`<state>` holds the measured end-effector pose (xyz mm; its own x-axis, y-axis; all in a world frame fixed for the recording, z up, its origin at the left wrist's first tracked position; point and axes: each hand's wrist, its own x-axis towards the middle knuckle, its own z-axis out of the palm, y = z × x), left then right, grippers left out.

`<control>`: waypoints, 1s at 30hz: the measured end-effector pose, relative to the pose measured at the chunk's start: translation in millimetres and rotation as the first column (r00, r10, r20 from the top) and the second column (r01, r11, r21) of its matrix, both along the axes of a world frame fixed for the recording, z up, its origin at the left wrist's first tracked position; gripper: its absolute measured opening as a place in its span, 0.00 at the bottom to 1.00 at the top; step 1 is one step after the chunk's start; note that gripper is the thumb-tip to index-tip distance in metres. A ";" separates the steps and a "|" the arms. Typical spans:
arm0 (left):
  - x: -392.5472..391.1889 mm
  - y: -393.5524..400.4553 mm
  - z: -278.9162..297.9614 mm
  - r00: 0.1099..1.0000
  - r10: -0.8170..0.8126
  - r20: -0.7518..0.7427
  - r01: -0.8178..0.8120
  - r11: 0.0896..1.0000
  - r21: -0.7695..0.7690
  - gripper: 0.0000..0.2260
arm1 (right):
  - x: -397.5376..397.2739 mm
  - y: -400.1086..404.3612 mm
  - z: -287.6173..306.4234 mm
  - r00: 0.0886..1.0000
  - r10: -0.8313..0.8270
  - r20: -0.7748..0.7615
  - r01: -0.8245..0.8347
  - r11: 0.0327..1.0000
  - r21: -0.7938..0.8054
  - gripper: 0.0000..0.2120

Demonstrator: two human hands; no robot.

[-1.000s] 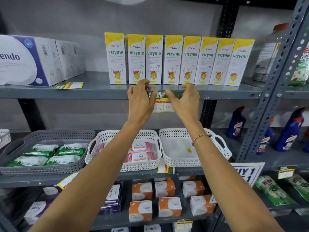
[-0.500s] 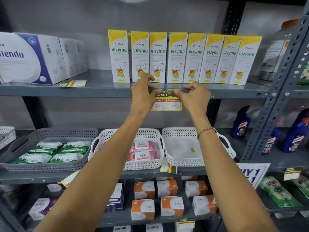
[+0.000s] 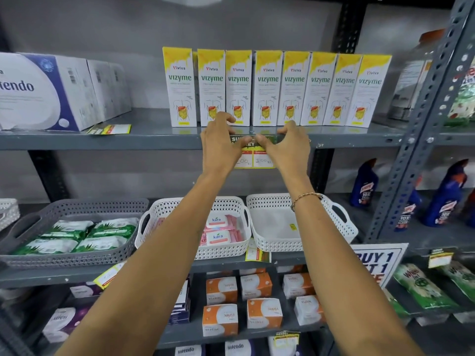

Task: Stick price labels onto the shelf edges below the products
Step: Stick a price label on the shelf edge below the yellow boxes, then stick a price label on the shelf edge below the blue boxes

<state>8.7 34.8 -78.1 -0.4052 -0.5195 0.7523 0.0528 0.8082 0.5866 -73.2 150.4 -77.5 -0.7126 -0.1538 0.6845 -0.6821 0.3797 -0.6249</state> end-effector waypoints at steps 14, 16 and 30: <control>54.2 -35.1 -1.5 0.979 -0.189 -0.080 0.189 0.982 -0.007 0.05 | 40.5 -8.3 2.2 0.999 0.033 -0.013 -0.034 0.993 -0.109 0.07; 69.6 -48.2 -4.6 0.981 -0.130 -0.145 0.129 0.992 -0.017 0.04 | 65.6 -32.9 0.7 0.990 0.104 -0.097 -0.115 0.988 -0.108 0.03; 197.1 -172.5 19.1 0.879 0.467 -0.097 -0.429 0.862 0.271 0.18 | 137.6 -193.7 53.8 0.895 0.442 0.061 -0.446 0.889 0.102 0.04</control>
<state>205.9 -137.8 -59.0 0.0247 -0.7851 0.6188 -0.1768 0.6058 0.7757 64.5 -43.3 -23.7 -0.5755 -0.5325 0.6207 -0.7742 0.1102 -0.6233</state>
